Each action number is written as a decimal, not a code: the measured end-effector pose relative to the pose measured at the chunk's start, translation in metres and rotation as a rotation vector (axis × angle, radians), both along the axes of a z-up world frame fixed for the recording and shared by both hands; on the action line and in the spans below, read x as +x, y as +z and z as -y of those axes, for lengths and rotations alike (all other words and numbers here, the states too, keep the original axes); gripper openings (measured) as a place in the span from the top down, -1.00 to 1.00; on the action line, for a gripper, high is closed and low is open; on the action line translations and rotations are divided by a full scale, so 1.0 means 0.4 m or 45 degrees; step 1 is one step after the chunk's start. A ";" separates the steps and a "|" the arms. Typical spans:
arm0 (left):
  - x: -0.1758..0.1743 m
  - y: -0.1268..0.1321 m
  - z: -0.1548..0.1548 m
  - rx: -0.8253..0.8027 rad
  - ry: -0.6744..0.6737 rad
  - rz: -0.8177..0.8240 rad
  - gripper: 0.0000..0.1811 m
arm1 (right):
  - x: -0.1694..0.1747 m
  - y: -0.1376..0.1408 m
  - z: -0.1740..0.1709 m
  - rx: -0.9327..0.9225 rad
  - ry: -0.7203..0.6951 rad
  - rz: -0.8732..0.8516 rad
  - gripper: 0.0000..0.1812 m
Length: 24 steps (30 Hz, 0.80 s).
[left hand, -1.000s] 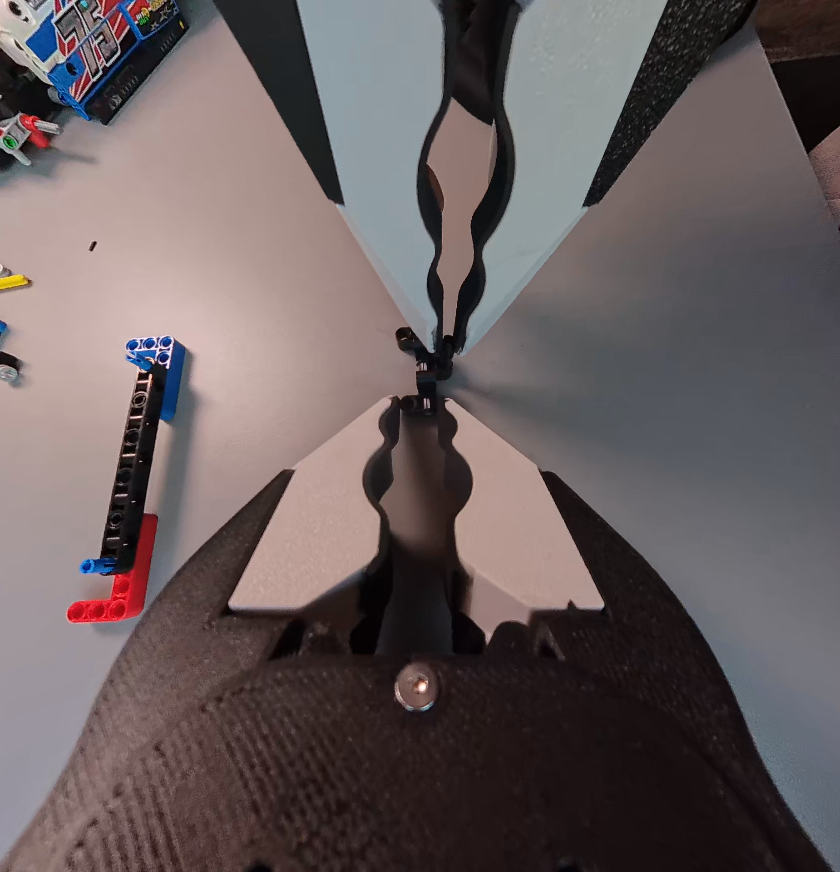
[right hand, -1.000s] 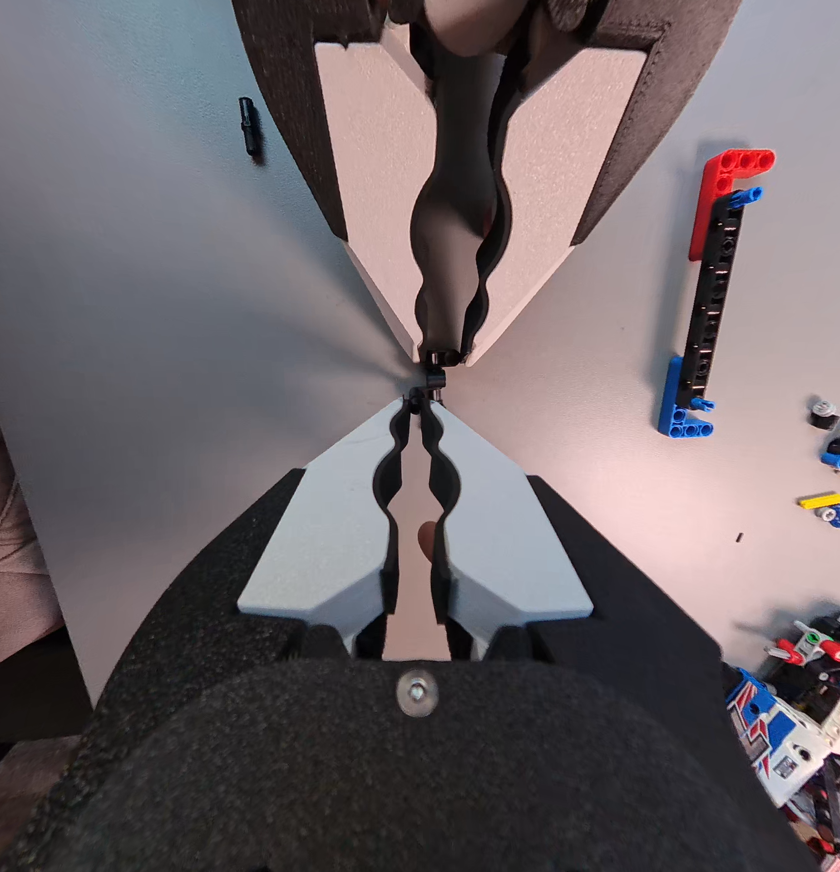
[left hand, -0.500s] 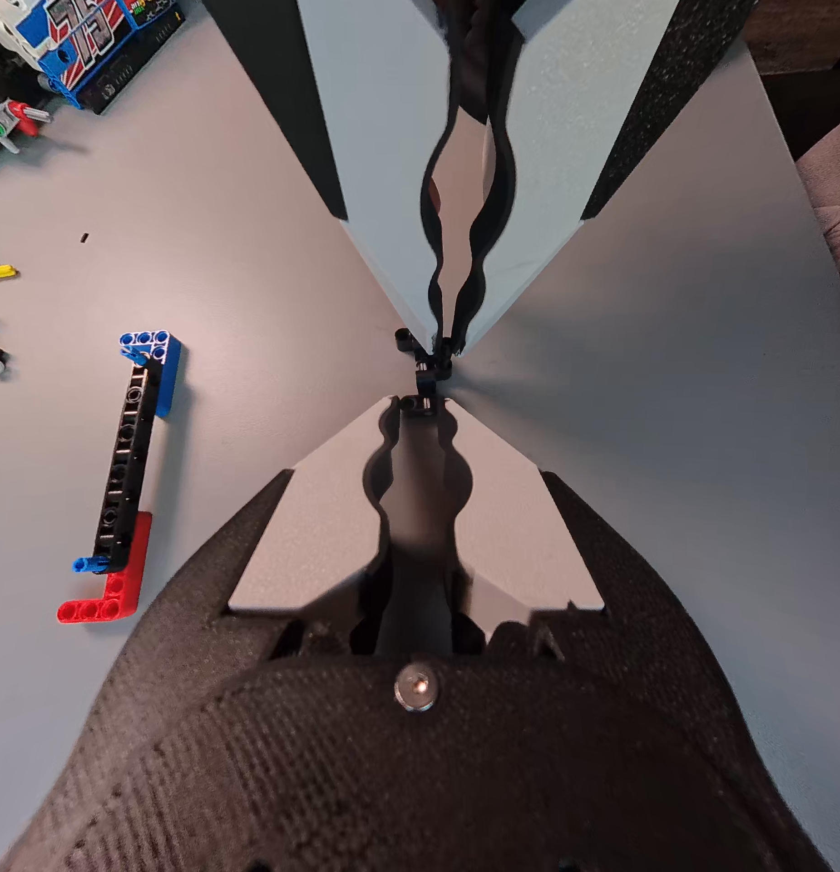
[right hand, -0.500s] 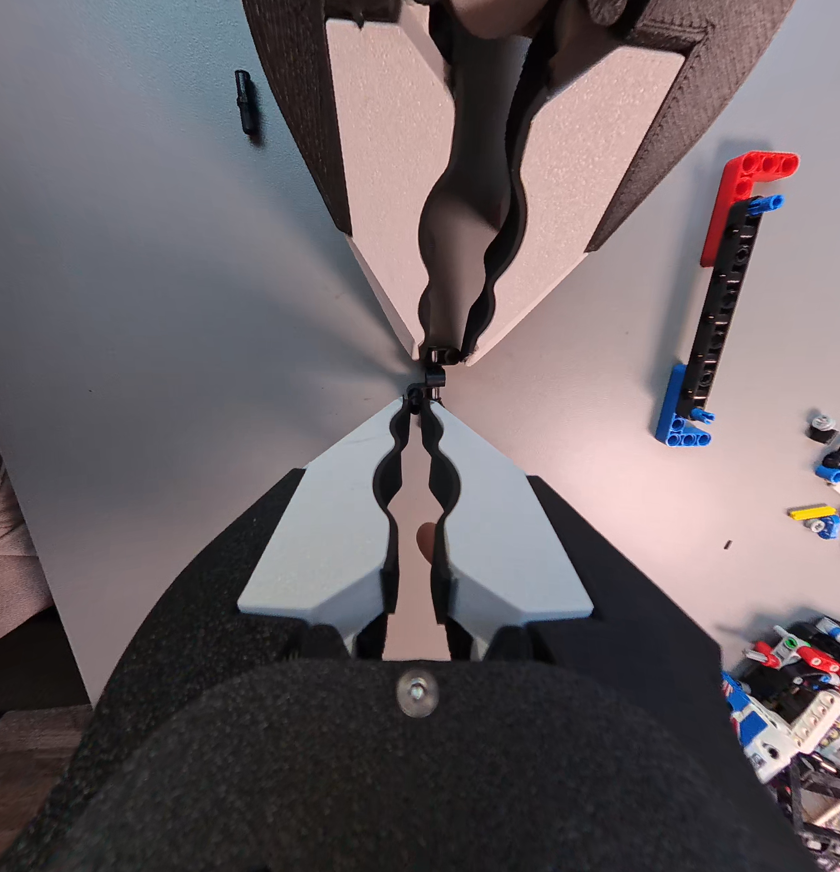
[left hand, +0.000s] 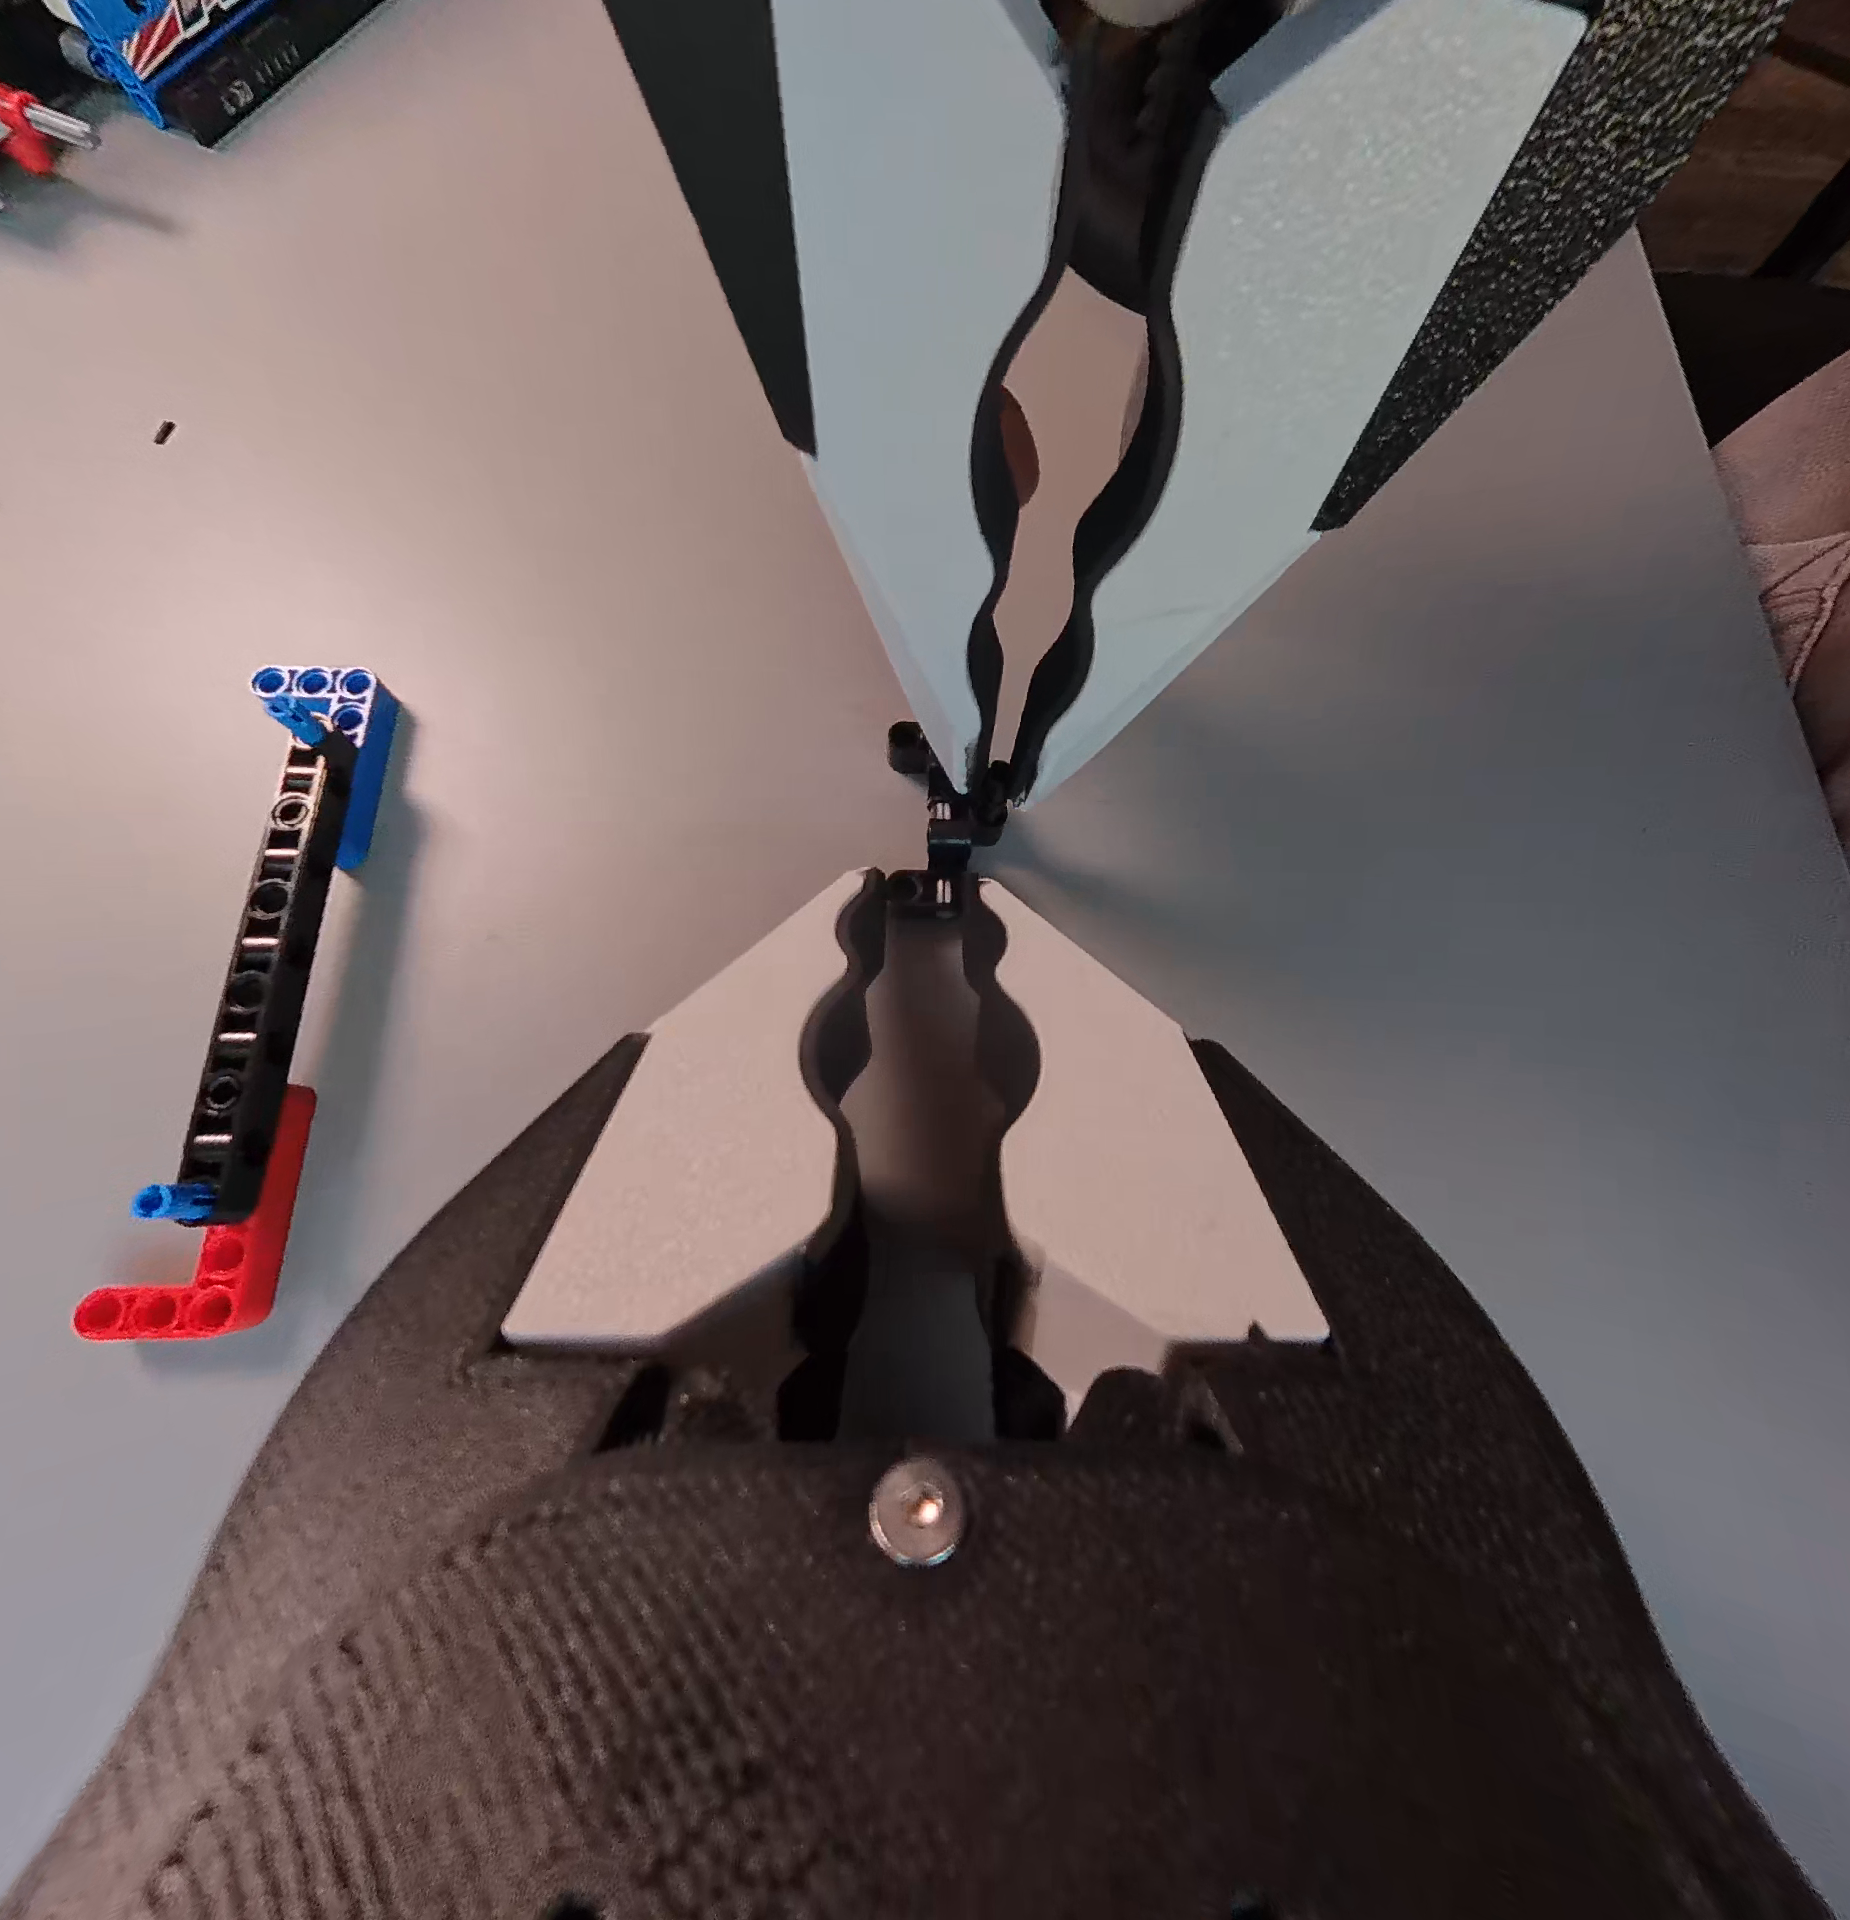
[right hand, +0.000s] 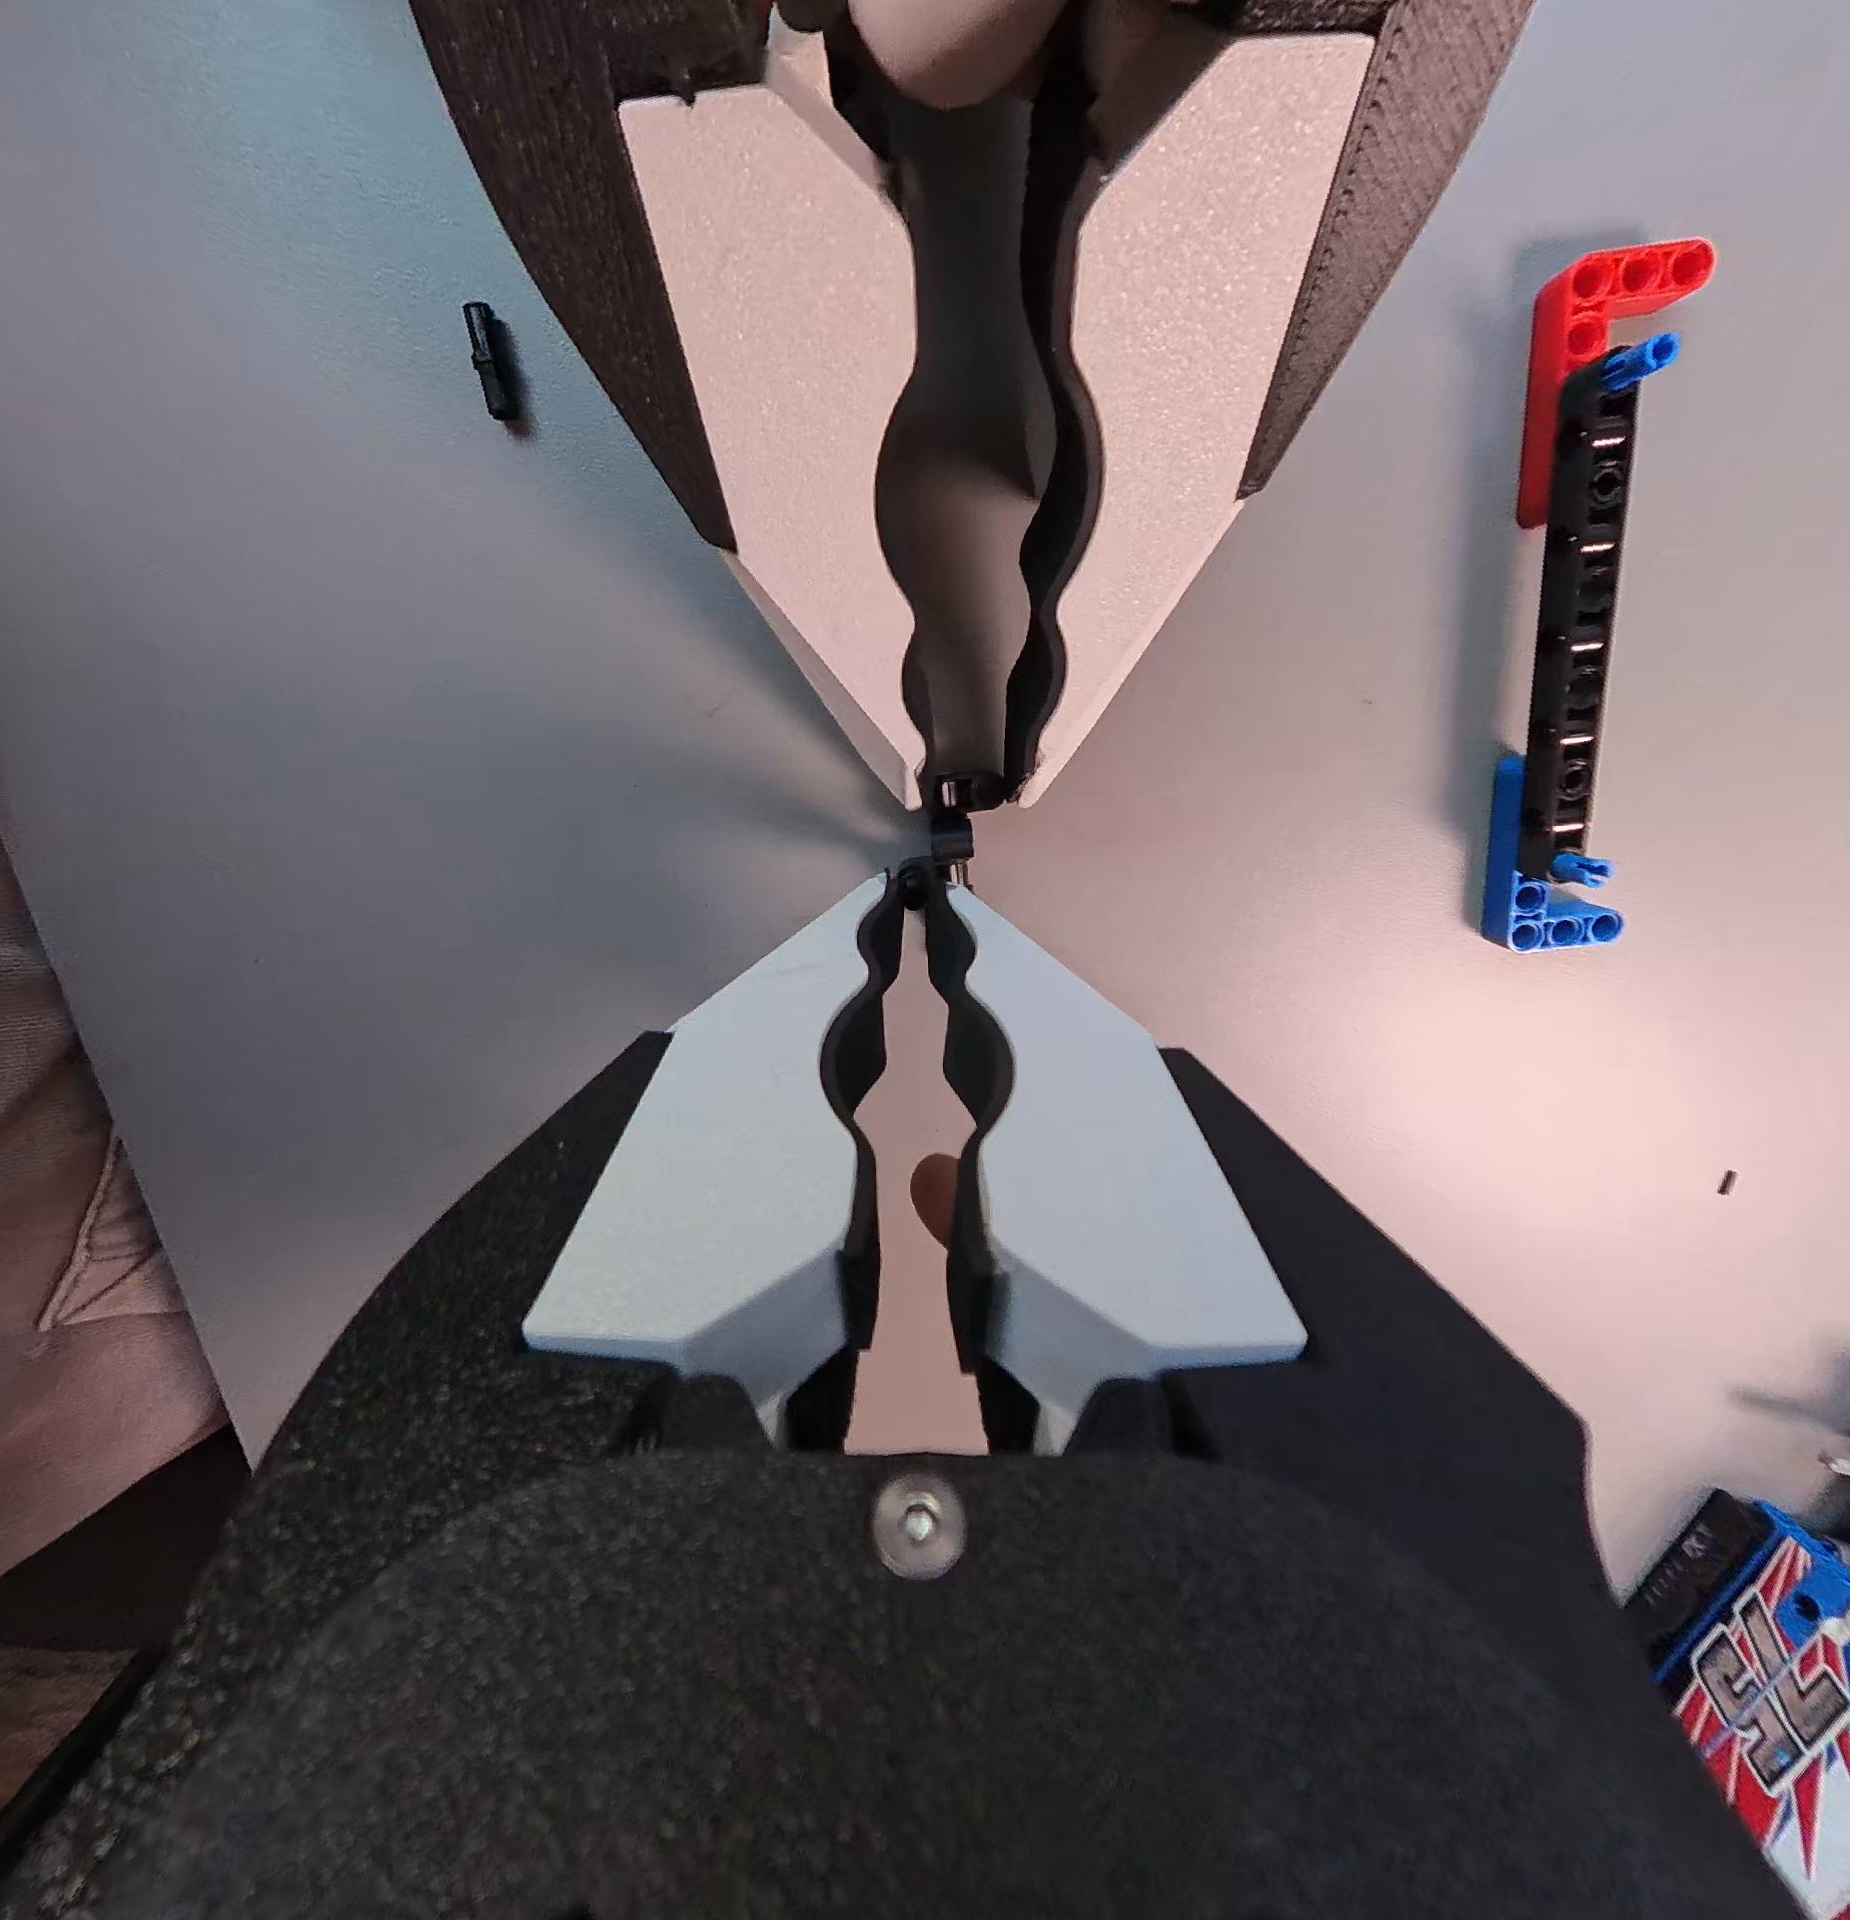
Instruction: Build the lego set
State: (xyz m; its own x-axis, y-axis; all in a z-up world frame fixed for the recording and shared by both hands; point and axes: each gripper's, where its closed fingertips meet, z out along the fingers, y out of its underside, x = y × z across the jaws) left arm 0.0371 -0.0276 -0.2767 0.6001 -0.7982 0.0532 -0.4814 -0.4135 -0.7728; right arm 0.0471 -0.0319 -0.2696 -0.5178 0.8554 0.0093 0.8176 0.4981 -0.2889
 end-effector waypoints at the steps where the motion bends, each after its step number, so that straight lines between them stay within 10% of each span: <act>1: 0.000 0.000 0.000 -0.005 0.002 0.004 0.85 | 0.000 0.000 0.000 -0.003 0.003 0.004 0.97; 24: -0.001 0.001 -0.005 -0.044 0.044 0.040 0.87 | 0.001 -0.005 0.000 0.109 0.168 0.029 0.98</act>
